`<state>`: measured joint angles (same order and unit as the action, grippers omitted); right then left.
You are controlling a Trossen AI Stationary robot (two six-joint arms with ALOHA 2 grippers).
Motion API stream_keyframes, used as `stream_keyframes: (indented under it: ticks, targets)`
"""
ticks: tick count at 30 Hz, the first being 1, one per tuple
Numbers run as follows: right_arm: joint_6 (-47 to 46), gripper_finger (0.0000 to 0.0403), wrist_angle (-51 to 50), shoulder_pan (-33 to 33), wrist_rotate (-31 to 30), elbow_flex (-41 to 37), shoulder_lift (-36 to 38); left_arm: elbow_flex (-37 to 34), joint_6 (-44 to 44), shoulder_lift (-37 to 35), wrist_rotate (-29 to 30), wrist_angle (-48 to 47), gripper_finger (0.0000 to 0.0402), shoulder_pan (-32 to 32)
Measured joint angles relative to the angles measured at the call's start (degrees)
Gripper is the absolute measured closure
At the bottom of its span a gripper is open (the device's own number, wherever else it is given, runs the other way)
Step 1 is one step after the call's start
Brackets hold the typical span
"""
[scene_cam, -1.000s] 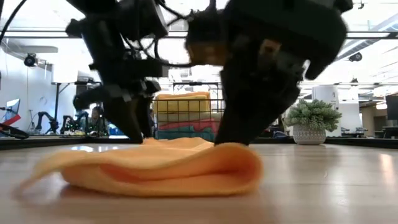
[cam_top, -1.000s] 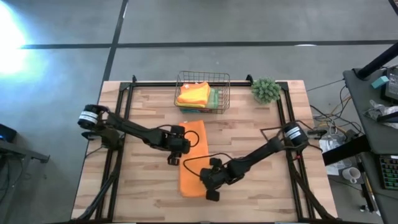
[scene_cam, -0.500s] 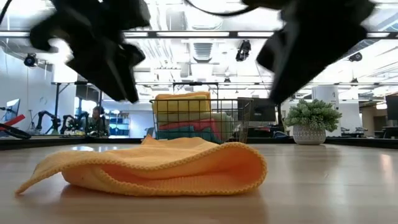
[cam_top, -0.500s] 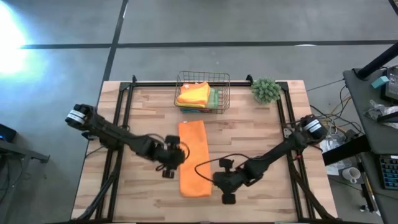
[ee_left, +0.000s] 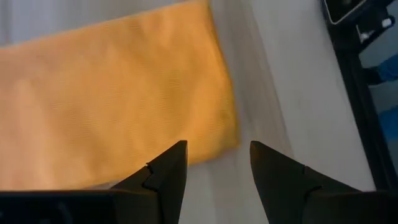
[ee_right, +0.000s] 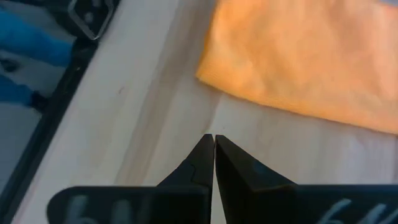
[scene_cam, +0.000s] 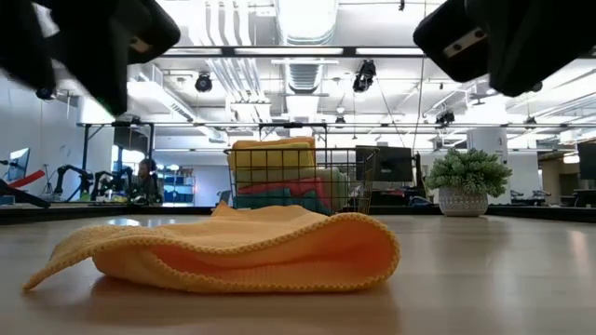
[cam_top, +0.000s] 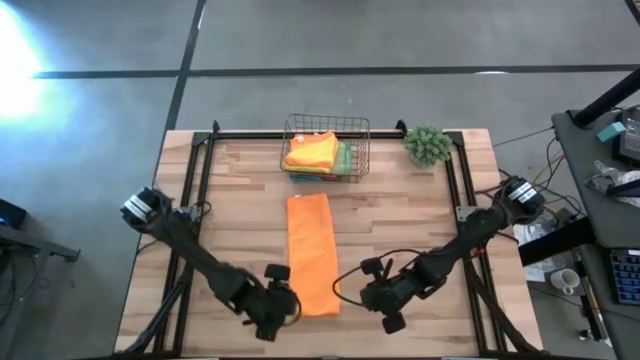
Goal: Fold microfiber towels
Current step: Fold the orange microfiber cloth
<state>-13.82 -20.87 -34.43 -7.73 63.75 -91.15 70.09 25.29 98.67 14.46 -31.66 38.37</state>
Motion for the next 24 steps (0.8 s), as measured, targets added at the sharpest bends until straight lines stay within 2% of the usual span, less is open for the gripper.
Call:
stream_keyframes:
  ticks: [4,10,14,18,24]
  targets:
    - [1.03,0.0394,0.0,0.73,4.76,-0.36,0.61,6.54,1.41,6.79,0.52,-3.69,0.0242,1.0]
    - [4.36,0.0376,0.12,0.7,5.22,0.77,-0.48,14.23,1.43,14.33,1.52,-5.41,0.0242,1.13]
    - [5.97,0.0344,0.04,0.7,5.24,1.65,-1.66,15.47,1.46,15.82,2.29,-5.35,0.0242,1.13]
    - [11.39,0.0313,0.67,0.7,4.0,2.29,-3.16,15.14,1.46,15.9,2.58,-5.38,0.0242,1.13]
    - [19.64,0.0296,7.74,0.92,3.17,2.33,-6.64,14.88,1.46,16.22,2.01,-4.6,0.0242,2.02]
